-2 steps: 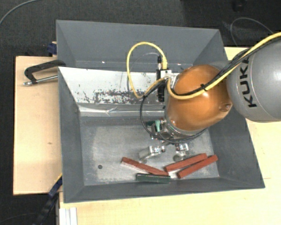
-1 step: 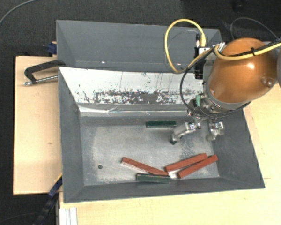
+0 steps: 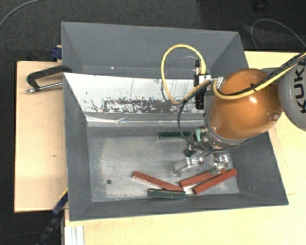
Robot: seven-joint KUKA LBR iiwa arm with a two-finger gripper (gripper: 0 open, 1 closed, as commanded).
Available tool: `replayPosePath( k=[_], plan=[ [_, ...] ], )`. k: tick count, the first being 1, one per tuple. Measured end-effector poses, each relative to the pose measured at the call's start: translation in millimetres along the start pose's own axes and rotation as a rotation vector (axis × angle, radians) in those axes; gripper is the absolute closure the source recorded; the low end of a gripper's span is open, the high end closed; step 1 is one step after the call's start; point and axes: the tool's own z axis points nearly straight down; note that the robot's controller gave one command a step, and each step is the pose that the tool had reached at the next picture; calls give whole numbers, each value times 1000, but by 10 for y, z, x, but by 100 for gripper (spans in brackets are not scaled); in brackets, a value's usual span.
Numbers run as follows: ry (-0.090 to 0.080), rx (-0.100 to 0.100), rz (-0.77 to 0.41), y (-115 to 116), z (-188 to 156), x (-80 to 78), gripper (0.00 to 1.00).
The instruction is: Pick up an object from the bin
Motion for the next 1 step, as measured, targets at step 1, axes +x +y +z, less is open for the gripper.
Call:
replayPosePath(
  k=[1],
  plan=[
    [0,9,-22,-995,529,496,0]
  ],
)
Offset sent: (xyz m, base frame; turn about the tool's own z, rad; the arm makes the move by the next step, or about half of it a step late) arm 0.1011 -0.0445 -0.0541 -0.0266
